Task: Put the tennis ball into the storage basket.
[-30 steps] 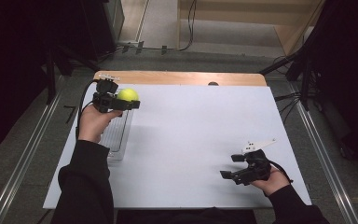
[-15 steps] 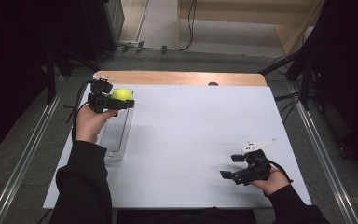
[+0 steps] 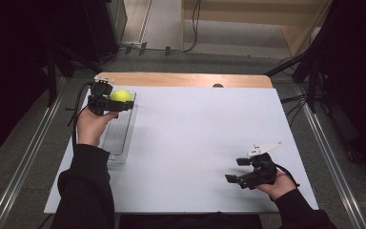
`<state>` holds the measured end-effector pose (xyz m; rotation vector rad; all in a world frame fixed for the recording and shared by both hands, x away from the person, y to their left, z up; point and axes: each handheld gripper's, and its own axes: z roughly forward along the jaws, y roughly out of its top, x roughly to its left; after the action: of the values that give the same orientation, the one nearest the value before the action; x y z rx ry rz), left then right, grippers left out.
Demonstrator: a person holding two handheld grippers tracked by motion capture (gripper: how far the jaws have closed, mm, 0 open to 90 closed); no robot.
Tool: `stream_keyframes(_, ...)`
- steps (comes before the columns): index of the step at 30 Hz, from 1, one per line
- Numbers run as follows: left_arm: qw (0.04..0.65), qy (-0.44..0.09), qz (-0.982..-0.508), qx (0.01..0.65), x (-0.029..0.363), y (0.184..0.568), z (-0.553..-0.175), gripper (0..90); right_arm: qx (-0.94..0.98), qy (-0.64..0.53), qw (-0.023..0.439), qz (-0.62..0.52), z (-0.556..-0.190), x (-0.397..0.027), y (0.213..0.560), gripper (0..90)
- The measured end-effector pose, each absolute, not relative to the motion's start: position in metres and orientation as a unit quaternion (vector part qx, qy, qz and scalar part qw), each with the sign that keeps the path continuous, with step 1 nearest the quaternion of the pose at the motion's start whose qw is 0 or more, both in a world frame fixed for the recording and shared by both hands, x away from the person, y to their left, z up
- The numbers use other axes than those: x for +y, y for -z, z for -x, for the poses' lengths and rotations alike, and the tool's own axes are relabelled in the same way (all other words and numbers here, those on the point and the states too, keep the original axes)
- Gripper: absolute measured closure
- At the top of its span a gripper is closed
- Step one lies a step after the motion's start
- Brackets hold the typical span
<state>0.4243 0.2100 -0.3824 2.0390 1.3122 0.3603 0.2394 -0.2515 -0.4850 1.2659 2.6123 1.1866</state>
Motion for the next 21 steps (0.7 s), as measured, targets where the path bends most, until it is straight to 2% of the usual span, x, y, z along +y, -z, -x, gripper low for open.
stream_keyframes(21, 0.332, -0.149, -0.769, 0.525, 0.216, 0.397, -0.429, 26.3, 0.833, -0.379, 0.002, -0.403, -0.239, -0.251, 0.485, 12.7)
